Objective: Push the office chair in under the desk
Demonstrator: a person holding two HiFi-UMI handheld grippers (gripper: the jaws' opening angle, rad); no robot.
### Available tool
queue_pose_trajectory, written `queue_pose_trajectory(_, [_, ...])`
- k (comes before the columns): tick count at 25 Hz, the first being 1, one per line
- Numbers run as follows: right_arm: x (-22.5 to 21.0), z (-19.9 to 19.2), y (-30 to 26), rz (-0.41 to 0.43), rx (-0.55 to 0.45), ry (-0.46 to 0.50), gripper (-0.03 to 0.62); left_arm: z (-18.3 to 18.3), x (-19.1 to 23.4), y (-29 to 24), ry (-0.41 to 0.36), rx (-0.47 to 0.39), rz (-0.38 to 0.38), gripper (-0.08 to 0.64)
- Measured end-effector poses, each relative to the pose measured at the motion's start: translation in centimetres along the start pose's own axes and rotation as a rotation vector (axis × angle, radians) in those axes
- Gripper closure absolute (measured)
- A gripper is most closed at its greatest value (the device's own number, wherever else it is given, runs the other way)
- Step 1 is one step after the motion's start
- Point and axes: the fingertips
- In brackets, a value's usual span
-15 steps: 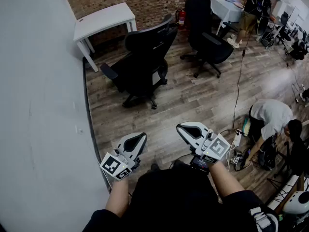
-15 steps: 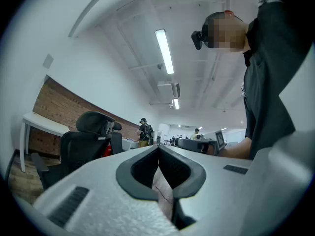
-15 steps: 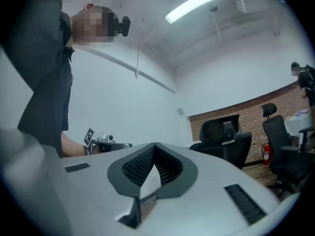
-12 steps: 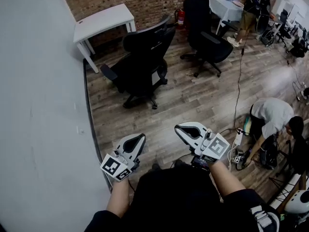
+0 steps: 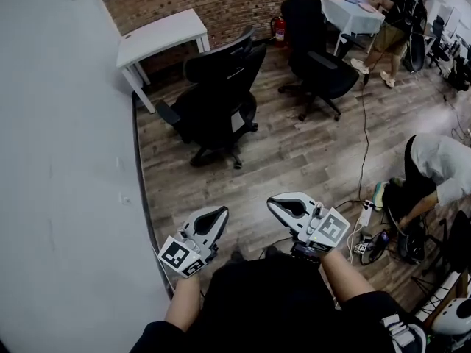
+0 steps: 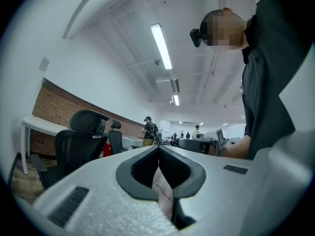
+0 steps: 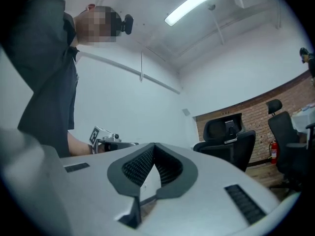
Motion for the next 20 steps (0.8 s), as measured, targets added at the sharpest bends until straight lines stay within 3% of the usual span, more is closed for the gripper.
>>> queue_pose_trajectory(6, [-0.2, -0.6, 1.2, 0.03, 0.044, 0.028, 0.586, -0.2, -0.5, -1.0, -0.015, 0.021, 0.015, 0.545])
queue_pose_trajectory(14, [-1.1, -1.4, 3.4, 0.048, 0.036, 0.024, 0.586, -0.9, -2.5, -3.5, 0.002, 0.03, -0.01, 0.545])
queue_pose_trajectory(20, [-2.3, -1.5, 4.9, 0.065, 0.022, 0.02, 0.586, -1.9, -3.3, -5.3, -0.012, 0.057, 0.013, 0.545])
Point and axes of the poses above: the fingertips, and each gripper's own axes: y backward along the fingers, x to its left, z out of its top, and after that the axes turned 14 degrees about y, right-handed
